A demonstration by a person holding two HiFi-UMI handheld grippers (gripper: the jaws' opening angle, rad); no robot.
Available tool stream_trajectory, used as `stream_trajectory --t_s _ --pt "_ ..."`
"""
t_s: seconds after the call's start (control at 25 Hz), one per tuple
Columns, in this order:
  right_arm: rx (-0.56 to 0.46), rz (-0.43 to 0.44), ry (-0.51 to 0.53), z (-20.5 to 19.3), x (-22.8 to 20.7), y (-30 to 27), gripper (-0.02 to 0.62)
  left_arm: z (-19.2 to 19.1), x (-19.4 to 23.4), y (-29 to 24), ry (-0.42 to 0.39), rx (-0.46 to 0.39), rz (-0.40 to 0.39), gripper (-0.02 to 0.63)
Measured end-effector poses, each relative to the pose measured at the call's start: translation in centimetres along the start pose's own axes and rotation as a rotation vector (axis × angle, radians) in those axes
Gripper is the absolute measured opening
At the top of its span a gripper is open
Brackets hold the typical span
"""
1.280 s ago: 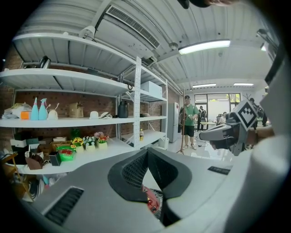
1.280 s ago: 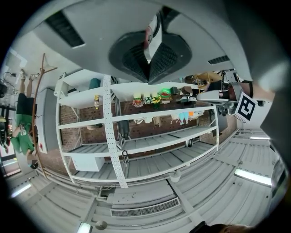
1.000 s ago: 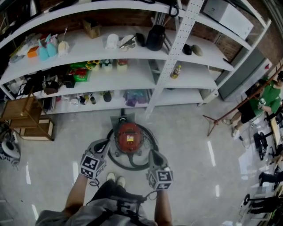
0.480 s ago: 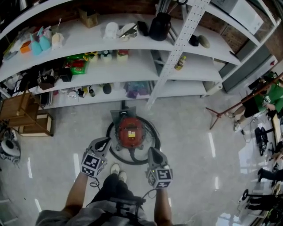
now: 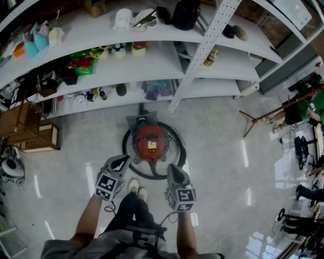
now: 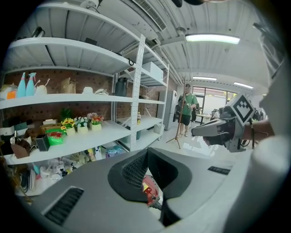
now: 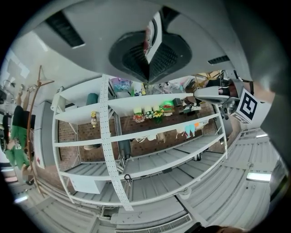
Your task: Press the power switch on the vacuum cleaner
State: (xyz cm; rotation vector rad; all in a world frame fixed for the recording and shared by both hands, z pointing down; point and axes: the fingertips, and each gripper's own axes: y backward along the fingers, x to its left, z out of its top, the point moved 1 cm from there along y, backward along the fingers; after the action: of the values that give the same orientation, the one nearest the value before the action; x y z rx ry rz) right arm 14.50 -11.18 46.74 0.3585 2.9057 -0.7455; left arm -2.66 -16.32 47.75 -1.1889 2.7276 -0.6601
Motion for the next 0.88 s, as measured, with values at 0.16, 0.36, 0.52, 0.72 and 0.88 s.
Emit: stream_trajectory --t_s 0.16,0.36,0.52,0.72,0.88 --pt "0.042 -0.001 0.032 -1.8 -0.1 -1.2 0.011 -1.2 0.0 -1.0 0.004 0.018 -0.016 0.008" --pt "0.069 -0.003 0.009 -3.6 -0.4 -2.4 0.012 -2.9 0.0 -2.0 -0.006 0.046 -0.027 0.008" --pt "0.095 -0.007 -0.019 -5.3 -1.3 -3.7 0.012 -4.5 0.4 -3.1 0.024 0.065 -0.027 0.008" --pt "0.121 -0.011 -0.025 -6.7 -2.0 -5.1 0.012 -5.9 1.1 -4.1 0.057 0.073 -0.032 0.008" --pt "0.136 -0.009 -0.017 -7.6 -2.4 -6.5 0.012 -6.8 2.1 -5.2 0.052 0.083 -0.026 0.008"
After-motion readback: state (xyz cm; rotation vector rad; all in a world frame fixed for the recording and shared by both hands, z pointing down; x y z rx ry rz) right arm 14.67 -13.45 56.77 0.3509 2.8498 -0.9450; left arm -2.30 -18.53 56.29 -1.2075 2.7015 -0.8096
